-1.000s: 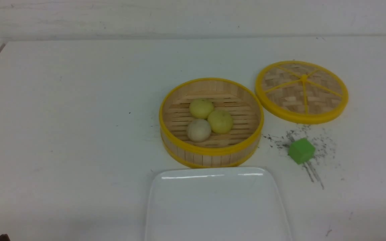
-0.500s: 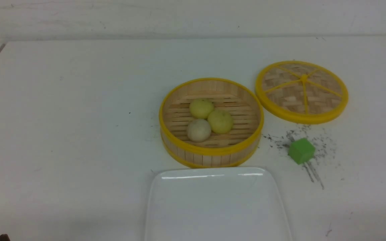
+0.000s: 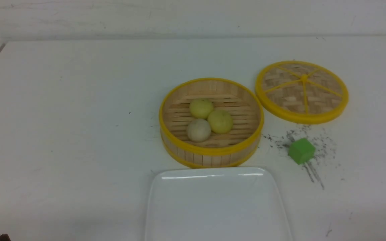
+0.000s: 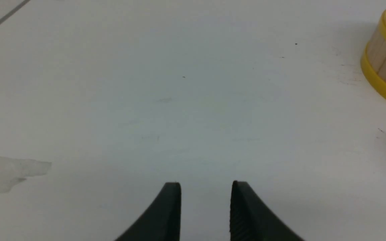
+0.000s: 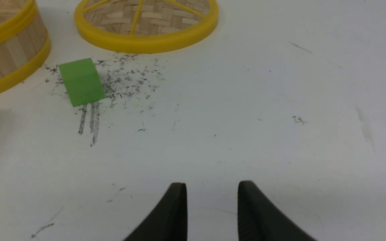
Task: Put the steamed buns into the plate on the white tablecloth.
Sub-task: 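Reach toward a bun in the bamboo steamer with the right gripper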
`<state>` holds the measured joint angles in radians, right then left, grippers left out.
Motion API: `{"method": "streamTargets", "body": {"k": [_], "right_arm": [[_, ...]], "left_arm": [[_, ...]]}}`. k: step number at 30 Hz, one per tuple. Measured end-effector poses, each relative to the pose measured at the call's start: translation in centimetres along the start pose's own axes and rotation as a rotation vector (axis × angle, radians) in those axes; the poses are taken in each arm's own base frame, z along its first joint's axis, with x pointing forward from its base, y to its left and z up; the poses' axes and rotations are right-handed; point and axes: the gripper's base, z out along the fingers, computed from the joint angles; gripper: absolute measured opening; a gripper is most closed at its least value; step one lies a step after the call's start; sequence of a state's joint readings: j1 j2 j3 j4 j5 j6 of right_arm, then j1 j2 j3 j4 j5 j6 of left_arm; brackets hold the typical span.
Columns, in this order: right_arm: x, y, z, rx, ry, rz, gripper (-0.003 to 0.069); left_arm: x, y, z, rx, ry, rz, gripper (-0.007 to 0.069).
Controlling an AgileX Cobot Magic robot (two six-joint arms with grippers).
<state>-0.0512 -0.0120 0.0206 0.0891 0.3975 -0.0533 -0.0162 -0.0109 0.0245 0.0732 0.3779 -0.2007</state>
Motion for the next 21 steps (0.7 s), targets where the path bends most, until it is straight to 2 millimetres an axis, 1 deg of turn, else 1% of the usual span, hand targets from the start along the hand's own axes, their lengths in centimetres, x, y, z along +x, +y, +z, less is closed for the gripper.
{"method": "streamTargets", "body": {"k": [1, 2, 4, 6, 9, 10, 11, 16, 18, 20, 21], "right_arm": [[0.0, 0.1, 0.0, -0.009, 0.0, 0.038, 0.024], [0.0, 0.3, 0.0, -0.028, -0.001, 0.121, 0.024], [-0.1, 0.8, 0.0, -0.089, 0.006, 0.359, 0.024], [-0.2, 1.3, -0.1, -0.153, 0.018, 0.599, 0.024], [-0.4, 1.8, -0.1, -0.213, 0.029, 0.812, 0.024], [-0.4, 1.8, -0.2, -0.217, 0.029, 0.82, 0.024], [-0.5, 2.0, -0.2, -0.237, 0.032, 0.883, 0.024], [-0.7, 2.1, -0.2, -0.256, 0.029, 0.934, 0.024], [-0.9, 2.0, -0.2, -0.254, 0.006, 0.939, 0.024], [-2.0, 1.7, -0.5, -0.249, -0.078, 0.911, 0.024], [-2.2, 1.6, -0.6, -0.248, -0.091, 0.897, 0.024]], "left_arm": [[0.0, -0.2, 0.0, 0.026, 0.006, -0.128, 0.0241], [0.0, -0.5, 0.0, 0.057, 0.015, -0.269, 0.0241], [0.1, -1.2, -0.1, 0.127, 0.058, -0.605, 0.0241], [0.1, -1.8, -0.2, 0.178, 0.102, -0.874, 0.0241], [0.1, -2.2, -0.2, 0.221, 0.145, -1.114, 0.0241], [0.1, -2.3, -0.3, 0.223, 0.146, -1.124, 0.0241], [0.0, -2.3, -0.3, 0.233, 0.145, -1.176, 0.0241], [-0.2, -2.3, -0.3, 0.242, 0.127, -1.208, 0.0241], [-0.3, -2.3, -0.3, 0.246, 0.123, -1.197, 0.0226], [-0.5, -2.5, -0.5, 0.266, 0.127, -1.131, 0.02], [-0.6, -2.5, -0.5, 0.268, 0.128, -1.13, 0.0197]]}}
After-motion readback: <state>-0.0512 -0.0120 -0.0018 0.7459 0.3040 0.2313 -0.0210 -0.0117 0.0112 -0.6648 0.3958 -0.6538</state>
